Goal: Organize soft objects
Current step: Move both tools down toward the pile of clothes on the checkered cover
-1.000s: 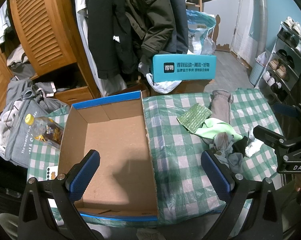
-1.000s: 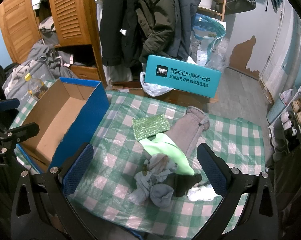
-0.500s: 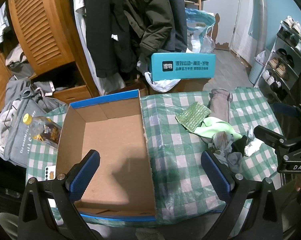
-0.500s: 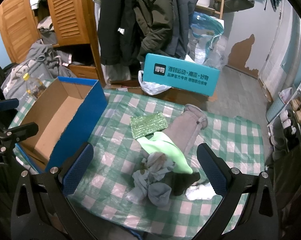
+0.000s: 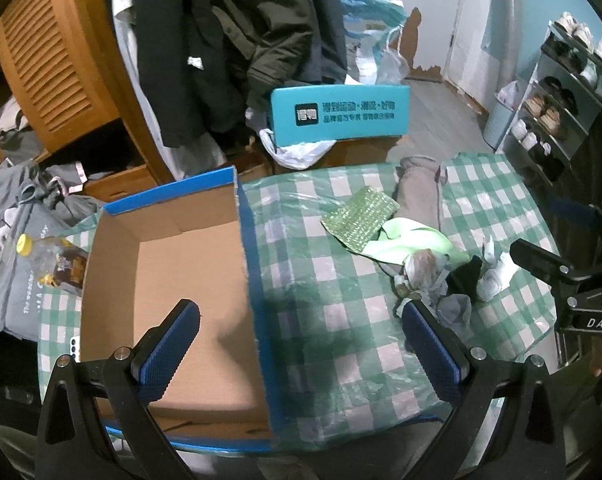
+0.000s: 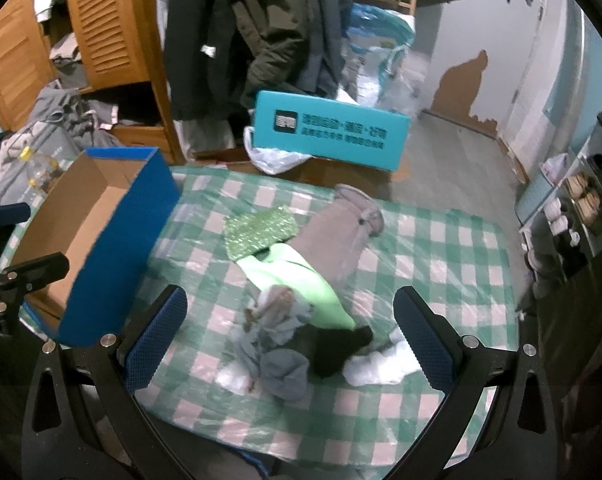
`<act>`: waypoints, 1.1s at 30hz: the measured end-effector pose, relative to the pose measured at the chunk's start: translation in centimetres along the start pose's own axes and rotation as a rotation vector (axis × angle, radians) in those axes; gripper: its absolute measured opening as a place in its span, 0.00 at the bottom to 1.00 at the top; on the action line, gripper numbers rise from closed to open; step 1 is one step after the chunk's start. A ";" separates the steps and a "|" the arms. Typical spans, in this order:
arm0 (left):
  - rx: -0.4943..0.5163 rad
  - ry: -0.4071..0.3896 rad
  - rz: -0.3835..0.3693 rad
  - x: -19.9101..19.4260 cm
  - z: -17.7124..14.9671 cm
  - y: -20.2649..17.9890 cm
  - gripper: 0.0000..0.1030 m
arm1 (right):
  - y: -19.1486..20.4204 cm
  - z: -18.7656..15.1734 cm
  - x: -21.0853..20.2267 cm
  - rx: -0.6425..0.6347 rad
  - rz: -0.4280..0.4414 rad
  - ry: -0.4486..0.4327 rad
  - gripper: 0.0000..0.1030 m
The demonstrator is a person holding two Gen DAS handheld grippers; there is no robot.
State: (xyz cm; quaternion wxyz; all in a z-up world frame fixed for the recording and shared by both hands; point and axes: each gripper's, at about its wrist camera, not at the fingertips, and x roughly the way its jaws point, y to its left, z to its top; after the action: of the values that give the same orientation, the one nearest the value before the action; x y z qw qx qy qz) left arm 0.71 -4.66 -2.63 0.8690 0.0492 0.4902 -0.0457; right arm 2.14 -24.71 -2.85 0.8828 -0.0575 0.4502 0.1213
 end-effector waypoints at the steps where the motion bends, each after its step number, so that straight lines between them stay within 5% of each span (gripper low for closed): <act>1: 0.002 0.007 0.000 0.2 0.1 -0.1 0.99 | -0.2 0.0 0.1 0.004 -0.004 0.004 0.99; 33: 0.060 0.226 -0.069 10.4 0.2 -7.6 0.99 | -9.5 -5.2 7.5 0.176 -0.132 0.224 0.99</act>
State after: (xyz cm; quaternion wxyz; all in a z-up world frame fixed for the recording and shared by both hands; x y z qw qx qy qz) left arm 5.24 -12.56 -11.73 0.8042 0.0630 0.5850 -0.0845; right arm 4.84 -33.72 -11.99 0.8348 -0.0223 0.5498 0.0159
